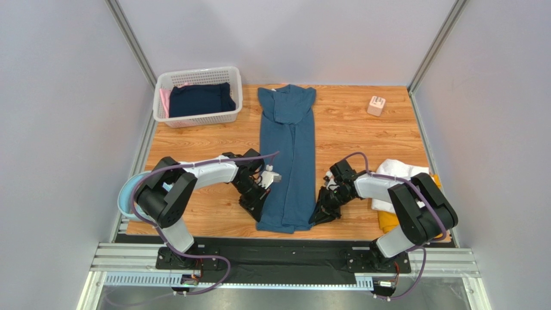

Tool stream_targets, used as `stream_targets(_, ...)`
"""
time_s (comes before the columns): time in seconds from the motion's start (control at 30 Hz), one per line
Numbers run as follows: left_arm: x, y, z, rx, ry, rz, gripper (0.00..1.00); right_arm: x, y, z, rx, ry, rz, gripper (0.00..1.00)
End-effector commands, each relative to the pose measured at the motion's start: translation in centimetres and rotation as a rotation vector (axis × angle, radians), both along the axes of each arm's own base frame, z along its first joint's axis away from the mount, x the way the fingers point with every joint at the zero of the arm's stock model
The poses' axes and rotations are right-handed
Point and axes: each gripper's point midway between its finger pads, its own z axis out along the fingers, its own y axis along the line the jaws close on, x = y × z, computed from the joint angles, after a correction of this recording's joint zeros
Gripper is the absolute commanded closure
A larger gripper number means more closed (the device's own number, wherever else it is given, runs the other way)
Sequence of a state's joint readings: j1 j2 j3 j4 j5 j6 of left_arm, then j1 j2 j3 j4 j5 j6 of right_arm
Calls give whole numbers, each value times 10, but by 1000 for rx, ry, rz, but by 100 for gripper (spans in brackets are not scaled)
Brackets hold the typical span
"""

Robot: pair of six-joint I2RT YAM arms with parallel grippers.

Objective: Fold and stack the t-shirts
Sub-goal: Grab the bottom of the folded rectangular tshirt with both arms, then fold the folded rectangular tshirt in 1/3 of the way

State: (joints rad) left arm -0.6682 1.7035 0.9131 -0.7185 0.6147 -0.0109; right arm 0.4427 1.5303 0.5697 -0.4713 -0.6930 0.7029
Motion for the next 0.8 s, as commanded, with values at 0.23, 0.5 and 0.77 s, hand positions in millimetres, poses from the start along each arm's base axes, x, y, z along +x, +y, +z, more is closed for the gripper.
stream_targets(0.23,9,-14,42,-132,-84,-109,100,13,3,19,-11,-104,-16,94)
stream_targets(0.5,-10,-10,64,-184,-10,-195,100,-3,-1,38,-8,-111,4,94)
stream_targets(0.77,-36,-2,81,-218,45,-274,100,-24,-5,60,2,-95,10,94)
